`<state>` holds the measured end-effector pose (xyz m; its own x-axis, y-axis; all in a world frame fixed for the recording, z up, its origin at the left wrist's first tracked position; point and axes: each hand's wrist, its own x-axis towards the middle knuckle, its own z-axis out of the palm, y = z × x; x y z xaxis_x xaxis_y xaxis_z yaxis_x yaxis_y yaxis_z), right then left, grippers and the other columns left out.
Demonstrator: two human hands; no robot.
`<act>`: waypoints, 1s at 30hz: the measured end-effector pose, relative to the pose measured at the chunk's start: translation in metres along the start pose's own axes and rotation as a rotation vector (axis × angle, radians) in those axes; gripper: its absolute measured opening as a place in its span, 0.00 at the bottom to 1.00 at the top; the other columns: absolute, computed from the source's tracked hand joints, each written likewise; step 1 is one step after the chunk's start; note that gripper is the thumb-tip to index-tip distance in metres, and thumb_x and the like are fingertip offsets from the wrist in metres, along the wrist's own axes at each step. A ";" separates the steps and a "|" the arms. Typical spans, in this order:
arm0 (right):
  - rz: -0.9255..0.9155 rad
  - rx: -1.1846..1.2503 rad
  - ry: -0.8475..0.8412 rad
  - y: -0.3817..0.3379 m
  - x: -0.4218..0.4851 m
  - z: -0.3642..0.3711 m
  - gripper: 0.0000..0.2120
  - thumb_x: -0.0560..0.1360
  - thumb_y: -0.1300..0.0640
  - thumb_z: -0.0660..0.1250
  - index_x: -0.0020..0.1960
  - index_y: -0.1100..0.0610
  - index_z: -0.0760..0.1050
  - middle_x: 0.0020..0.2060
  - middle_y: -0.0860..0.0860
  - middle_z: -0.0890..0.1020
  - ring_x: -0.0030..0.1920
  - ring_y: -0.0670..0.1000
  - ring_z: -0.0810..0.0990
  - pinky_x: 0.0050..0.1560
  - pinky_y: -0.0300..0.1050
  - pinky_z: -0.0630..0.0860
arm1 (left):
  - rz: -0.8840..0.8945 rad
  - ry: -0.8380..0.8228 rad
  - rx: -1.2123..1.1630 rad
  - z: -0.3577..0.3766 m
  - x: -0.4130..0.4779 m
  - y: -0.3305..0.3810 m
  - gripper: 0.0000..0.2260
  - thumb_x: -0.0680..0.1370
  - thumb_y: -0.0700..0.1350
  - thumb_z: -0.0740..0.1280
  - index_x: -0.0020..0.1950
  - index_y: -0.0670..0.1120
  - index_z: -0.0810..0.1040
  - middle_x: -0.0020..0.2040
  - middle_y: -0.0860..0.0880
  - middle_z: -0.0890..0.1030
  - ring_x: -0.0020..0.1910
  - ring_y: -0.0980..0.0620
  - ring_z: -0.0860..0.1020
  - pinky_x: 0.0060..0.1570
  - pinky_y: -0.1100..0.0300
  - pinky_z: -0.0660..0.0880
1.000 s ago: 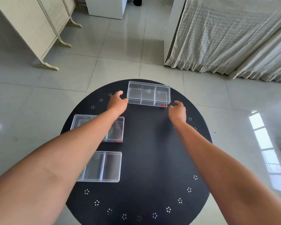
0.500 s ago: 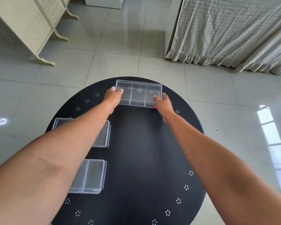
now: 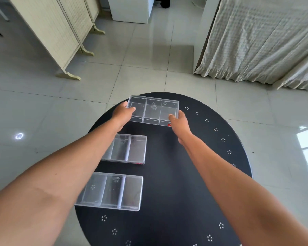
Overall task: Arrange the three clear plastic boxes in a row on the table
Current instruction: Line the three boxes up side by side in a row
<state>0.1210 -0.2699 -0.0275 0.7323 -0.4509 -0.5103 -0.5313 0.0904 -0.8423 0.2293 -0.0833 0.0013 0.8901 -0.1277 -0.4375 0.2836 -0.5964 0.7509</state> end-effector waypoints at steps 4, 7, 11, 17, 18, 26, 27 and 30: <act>-0.026 -0.022 -0.015 -0.003 -0.016 0.041 0.21 0.77 0.55 0.60 0.70 0.52 0.70 0.57 0.48 0.82 0.53 0.50 0.82 0.63 0.55 0.78 | -0.013 -0.014 -0.010 -0.043 -0.002 -0.024 0.26 0.79 0.47 0.63 0.77 0.42 0.63 0.76 0.44 0.67 0.74 0.45 0.67 0.70 0.55 0.64; -0.040 -0.053 -0.026 -0.006 -0.027 0.069 0.19 0.79 0.55 0.59 0.69 0.52 0.71 0.58 0.49 0.82 0.51 0.48 0.81 0.60 0.52 0.78 | -0.017 -0.025 -0.016 -0.073 -0.001 -0.042 0.22 0.79 0.45 0.62 0.73 0.41 0.68 0.73 0.44 0.71 0.70 0.45 0.71 0.65 0.57 0.66; -0.037 -0.093 -0.044 -0.009 -0.035 0.092 0.17 0.81 0.57 0.58 0.70 0.53 0.70 0.59 0.49 0.80 0.46 0.42 0.78 0.51 0.44 0.72 | -0.027 -0.065 -0.039 -0.094 0.007 -0.064 0.16 0.79 0.43 0.61 0.67 0.43 0.74 0.63 0.52 0.76 0.62 0.52 0.72 0.62 0.60 0.66; -0.036 -0.147 -0.017 -0.008 -0.036 0.105 0.16 0.82 0.57 0.58 0.69 0.54 0.70 0.55 0.48 0.79 0.48 0.47 0.78 0.39 0.37 0.70 | -0.048 -0.144 -0.073 -0.108 0.013 -0.086 0.24 0.81 0.42 0.60 0.77 0.42 0.63 0.77 0.45 0.66 0.75 0.47 0.64 0.73 0.55 0.60; -0.030 -0.154 -0.011 -0.007 -0.035 0.106 0.17 0.82 0.57 0.58 0.70 0.54 0.70 0.56 0.49 0.79 0.47 0.46 0.77 0.40 0.39 0.71 | -0.043 -0.156 -0.080 -0.108 0.012 -0.088 0.25 0.81 0.42 0.60 0.78 0.43 0.61 0.77 0.45 0.65 0.76 0.47 0.64 0.74 0.54 0.59; 0.023 -0.152 0.030 -0.002 -0.041 0.108 0.28 0.83 0.51 0.58 0.80 0.57 0.57 0.73 0.51 0.70 0.72 0.53 0.69 0.68 0.50 0.67 | -0.021 -0.171 -0.164 -0.108 0.014 -0.100 0.22 0.82 0.48 0.58 0.75 0.43 0.65 0.74 0.46 0.69 0.74 0.47 0.66 0.69 0.56 0.60; 0.040 -0.132 0.041 -0.002 -0.043 0.107 0.30 0.82 0.48 0.58 0.80 0.57 0.56 0.76 0.52 0.67 0.75 0.55 0.66 0.71 0.52 0.64 | -0.017 -0.169 -0.192 -0.108 0.014 -0.102 0.20 0.81 0.51 0.59 0.71 0.45 0.69 0.70 0.48 0.73 0.71 0.47 0.68 0.68 0.55 0.60; 0.070 -0.089 0.044 0.004 -0.040 0.105 0.29 0.79 0.43 0.56 0.75 0.56 0.67 0.73 0.52 0.73 0.73 0.56 0.70 0.69 0.53 0.67 | -0.040 -0.181 -0.272 -0.109 0.011 -0.109 0.24 0.83 0.55 0.54 0.75 0.44 0.67 0.74 0.46 0.69 0.73 0.46 0.68 0.73 0.50 0.59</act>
<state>0.1338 -0.1584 -0.0286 0.6740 -0.4849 -0.5573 -0.6172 0.0449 -0.7856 0.2467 0.0662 -0.0312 0.8055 -0.2615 -0.5317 0.4236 -0.3733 0.8254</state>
